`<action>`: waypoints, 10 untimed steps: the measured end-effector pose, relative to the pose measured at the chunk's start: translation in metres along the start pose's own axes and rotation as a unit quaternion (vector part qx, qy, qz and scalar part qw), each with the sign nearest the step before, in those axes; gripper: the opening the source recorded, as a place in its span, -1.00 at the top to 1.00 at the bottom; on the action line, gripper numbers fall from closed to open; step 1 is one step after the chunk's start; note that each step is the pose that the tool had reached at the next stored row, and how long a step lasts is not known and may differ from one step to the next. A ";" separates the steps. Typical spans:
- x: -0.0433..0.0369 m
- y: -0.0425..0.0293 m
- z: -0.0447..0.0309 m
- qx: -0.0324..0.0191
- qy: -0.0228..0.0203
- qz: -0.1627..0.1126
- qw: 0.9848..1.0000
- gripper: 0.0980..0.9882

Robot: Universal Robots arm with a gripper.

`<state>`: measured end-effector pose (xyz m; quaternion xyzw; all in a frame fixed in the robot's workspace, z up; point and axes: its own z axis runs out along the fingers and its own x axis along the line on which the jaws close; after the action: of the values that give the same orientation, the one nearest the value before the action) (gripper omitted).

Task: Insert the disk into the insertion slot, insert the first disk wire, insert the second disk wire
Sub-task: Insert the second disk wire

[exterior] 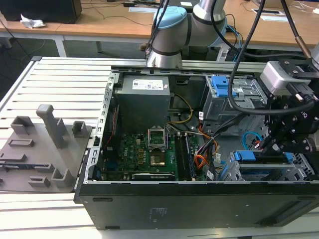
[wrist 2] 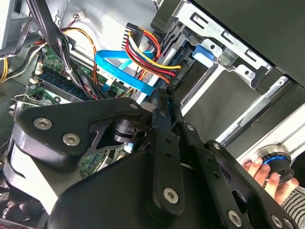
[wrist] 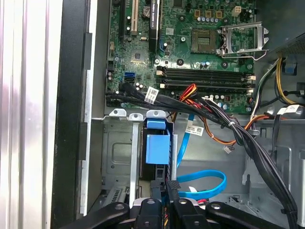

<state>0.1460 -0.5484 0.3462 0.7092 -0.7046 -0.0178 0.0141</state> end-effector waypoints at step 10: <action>0.0000 0.0005 0.0031 0.000 -0.005 0.000 1.000 0.86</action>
<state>0.1453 -0.5484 0.3431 0.7093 -0.7045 -0.0210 0.0108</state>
